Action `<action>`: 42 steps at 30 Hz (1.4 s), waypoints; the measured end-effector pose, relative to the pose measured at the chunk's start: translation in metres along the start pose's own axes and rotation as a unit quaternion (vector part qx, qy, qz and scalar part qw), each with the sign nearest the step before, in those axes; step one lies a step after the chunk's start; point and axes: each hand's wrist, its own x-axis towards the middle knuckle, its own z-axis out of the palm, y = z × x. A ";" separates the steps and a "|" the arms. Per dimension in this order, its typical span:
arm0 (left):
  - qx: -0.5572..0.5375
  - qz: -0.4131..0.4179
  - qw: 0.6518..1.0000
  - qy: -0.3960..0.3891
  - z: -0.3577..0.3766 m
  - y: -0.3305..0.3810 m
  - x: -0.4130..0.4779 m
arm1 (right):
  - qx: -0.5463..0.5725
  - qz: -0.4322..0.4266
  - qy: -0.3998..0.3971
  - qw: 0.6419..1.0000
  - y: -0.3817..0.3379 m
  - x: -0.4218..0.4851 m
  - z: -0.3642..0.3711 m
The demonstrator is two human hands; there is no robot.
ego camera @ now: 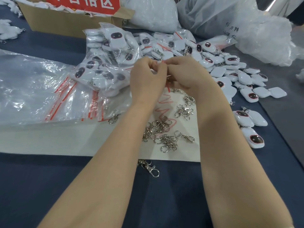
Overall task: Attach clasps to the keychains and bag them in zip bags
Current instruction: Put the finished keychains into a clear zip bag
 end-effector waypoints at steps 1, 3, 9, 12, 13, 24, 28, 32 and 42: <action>0.001 0.013 1.000 0.006 0.000 0.001 0.000 | 0.043 0.002 -0.023 0.999 0.000 0.001 0.001; 0.003 0.036 0.999 0.023 -0.002 0.002 -0.001 | 0.067 0.003 -0.090 0.994 0.002 0.001 0.001; 0.054 0.069 0.996 0.010 0.000 -0.003 -0.002 | -0.123 -0.071 0.079 0.987 0.009 0.006 -0.006; 0.149 0.071 0.986 -0.027 0.003 -0.014 -0.003 | -0.141 -0.078 0.239 0.958 0.017 0.014 -0.015; 0.192 0.075 0.977 -0.048 0.004 -0.018 -0.003 | -0.177 -0.078 0.254 0.948 0.021 0.014 -0.015; 0.279 0.098 0.952 -0.081 0.008 -0.024 -0.003 | -0.415 -0.101 0.131 0.895 0.055 0.019 0.006; 0.286 0.095 0.950 -0.084 0.009 -0.025 -0.002 | -0.420 -0.066 0.179 0.887 0.058 0.023 0.010; 0.284 0.091 0.951 -0.086 0.010 -0.026 -0.003 | -0.386 -0.070 0.208 0.896 0.057 0.026 0.009; 0.293 0.088 0.947 -0.097 0.009 -0.026 -0.002 | -0.207 -0.100 0.241 0.943 0.053 0.020 0.010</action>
